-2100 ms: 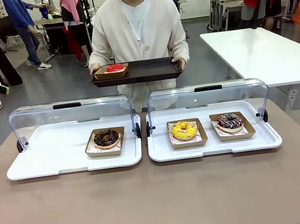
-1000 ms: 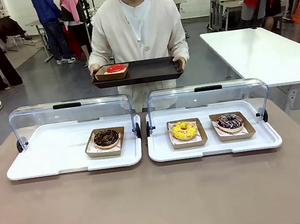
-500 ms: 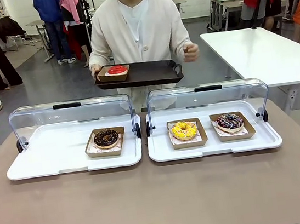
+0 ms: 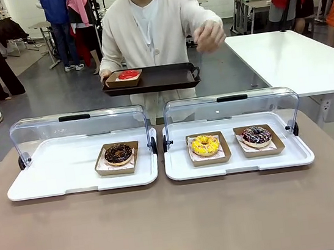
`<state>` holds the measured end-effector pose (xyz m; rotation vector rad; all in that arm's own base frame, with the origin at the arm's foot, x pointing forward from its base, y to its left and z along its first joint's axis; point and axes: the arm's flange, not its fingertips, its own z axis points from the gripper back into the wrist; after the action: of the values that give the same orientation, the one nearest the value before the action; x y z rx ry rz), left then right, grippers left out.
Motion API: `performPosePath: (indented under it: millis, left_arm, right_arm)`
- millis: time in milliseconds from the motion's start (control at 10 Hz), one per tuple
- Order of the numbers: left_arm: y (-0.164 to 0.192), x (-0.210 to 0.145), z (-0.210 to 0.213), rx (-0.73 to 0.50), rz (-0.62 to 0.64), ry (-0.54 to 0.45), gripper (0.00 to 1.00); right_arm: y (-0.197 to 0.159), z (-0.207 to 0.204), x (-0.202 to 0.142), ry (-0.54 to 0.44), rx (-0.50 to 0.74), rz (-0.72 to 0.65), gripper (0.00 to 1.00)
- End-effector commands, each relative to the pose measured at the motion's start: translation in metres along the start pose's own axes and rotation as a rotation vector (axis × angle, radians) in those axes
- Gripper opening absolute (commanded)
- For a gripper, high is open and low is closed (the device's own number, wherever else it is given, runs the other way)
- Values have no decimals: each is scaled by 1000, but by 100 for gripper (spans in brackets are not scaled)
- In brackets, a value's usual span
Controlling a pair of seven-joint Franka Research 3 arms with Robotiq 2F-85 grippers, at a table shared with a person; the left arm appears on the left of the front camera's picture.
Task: Provide the desired donut to the person.
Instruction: Pick up and lift the Paper togo box containing the Donut pointed at by the person.
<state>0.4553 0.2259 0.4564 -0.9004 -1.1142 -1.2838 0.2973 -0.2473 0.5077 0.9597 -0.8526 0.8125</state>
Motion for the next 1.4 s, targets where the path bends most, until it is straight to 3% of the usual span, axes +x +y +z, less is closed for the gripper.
performPosePath:
  millis: [0, 1100, 1200, 1300]
  left_arm:
    - [2, 3, 2, 1, -3, -13, 100]
    - [2, 3, 2, 1, -3, -13, 100]
    - [2, 3, 2, 1, -3, -13, 100]
    - [2, 3, 2, 1, -3, -13, 100]
  right_arm:
    - [-1, 0, 0, -14, 6, 10, 100]
    - [-1, 0, 0, -14, 6, 10, 100]
    - [0, 0, 0, 0, 0, 0, 100]
    - [13, -10, 31, 87, -33, 26, 100]
